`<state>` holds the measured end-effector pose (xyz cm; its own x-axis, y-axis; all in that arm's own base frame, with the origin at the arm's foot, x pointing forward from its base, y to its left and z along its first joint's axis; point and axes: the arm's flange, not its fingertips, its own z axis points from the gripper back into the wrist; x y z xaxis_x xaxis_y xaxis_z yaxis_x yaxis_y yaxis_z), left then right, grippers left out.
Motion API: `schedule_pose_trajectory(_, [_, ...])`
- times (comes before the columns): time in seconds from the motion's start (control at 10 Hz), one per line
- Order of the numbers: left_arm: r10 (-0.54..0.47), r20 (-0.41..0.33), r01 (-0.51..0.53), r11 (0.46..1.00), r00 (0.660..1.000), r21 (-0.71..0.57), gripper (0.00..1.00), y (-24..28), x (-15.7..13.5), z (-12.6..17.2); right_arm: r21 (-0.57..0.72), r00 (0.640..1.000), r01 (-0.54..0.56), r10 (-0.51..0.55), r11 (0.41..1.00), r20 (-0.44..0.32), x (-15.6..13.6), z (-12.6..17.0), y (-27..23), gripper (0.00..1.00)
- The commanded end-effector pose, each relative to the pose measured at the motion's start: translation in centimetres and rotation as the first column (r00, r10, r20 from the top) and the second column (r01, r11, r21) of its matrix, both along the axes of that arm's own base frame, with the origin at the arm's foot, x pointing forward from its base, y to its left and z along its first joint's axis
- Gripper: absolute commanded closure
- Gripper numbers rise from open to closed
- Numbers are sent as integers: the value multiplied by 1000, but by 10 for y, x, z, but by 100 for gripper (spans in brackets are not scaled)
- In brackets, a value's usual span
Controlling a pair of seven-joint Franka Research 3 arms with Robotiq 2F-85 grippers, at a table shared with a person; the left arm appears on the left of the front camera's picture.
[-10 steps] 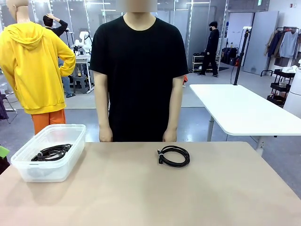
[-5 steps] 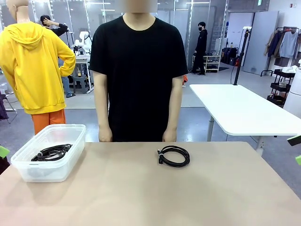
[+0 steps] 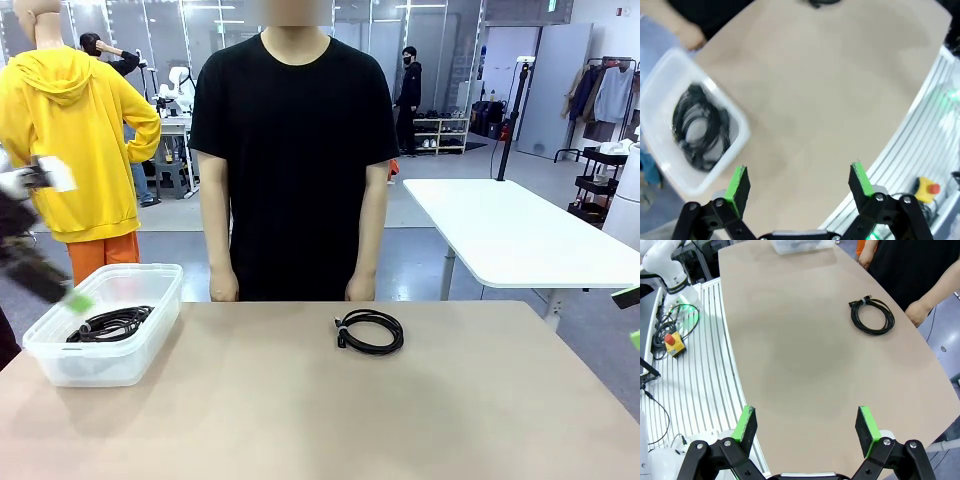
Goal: Organize and store the cables.
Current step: Place the USB Extension Cable into the Organizing box.
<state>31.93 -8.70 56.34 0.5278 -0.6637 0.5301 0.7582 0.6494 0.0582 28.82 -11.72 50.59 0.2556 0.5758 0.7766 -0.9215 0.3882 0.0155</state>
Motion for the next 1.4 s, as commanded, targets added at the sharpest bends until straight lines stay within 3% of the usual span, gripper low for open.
schedule_pose_trajectory(0.0, [11, -35, -9, 999, 999, 49, 0, -73, 57, 17, -9, 1000, 13, -14, 1000, -7, 1, -2, 1, 0])
schedule_pose_trajectory(0.3, [75, -43, -70, 990, 996, 121, 0, -179, 112, 29, -9, 1000, 13, -14, 1000, -7, 1, -2, 1, 0])
schedule_pose_trajectory(0.6, [123, -65, -108, 975, 990, 193, 0, -259, 160, 12, -9, 1000, 13, -14, 1000, -7, 1, -2, 1, 0])
schedule_pose_trajectory(0.7, [190, -21, -181, 957, 981, 228, 0, -285, 175, 1, -9, 1000, 13, -14, 1000, -7, 1, -2, 1, 0])
schedule_pose_trajectory(0.9, [295, -62, -278, 940, 954, 195, 0, -334, 198, -21, -9, 1000, 13, -14, 1000, -7, 1, -2, 1, 0])
schedule_pose_trajectory(1.0, [338, -101, -315, 930, 936, 187, 0, -349, 206, -31, -9, 1000, 13, -14, 1000, -7, 1, -2, 1, 0])
schedule_pose_trajectory(1.3, [299, -149, -273, 946, 943, 173, 0, -369, 218, -46, -9, 1000, 13, -14, 1000, -7, 1, -2, 1, 0])
